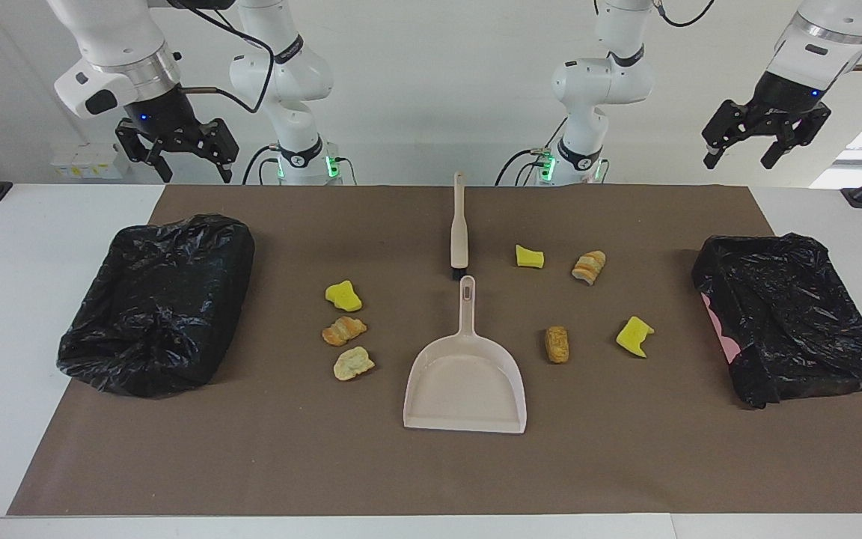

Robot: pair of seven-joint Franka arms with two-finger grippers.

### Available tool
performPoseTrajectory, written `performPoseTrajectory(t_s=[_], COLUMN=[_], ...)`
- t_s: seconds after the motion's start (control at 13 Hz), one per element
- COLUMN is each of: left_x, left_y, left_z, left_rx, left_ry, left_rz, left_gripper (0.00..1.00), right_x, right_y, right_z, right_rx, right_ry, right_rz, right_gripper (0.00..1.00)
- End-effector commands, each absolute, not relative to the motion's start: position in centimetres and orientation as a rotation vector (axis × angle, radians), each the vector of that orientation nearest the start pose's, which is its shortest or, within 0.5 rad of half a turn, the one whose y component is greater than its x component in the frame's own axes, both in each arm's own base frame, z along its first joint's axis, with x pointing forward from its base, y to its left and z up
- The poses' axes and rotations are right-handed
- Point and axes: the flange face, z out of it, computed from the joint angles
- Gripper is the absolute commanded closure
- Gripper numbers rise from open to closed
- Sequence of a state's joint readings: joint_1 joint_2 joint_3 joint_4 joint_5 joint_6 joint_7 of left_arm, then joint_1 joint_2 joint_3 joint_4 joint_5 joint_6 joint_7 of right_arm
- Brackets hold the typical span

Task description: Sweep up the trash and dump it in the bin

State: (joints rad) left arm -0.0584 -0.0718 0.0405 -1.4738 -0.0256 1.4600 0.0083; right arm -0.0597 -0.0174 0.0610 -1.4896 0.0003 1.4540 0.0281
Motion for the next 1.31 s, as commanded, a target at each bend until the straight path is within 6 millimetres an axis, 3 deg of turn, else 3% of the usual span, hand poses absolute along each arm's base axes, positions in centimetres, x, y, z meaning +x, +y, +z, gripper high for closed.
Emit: performPoseTrajectory(t_s=[0.0,1.23], left_x=[51.0,51.0], left_y=[-1.0,-1.0], left_z=[69.9,69.9], left_rx=[-3.17,-3.17], left_ry=[0.03,0.03], left_rz=[-0.092,-0.092], left_gripper=[0.0,0.0], right_x=[52.8,52.0], right_y=[-0.2,-2.0], right_z=[66.3,66.5], right_rx=[-3.116,-3.127], right_ry=[0.017,0.057], right_rz=[0.04,0.093], right_gripper=[0.0,0.0])
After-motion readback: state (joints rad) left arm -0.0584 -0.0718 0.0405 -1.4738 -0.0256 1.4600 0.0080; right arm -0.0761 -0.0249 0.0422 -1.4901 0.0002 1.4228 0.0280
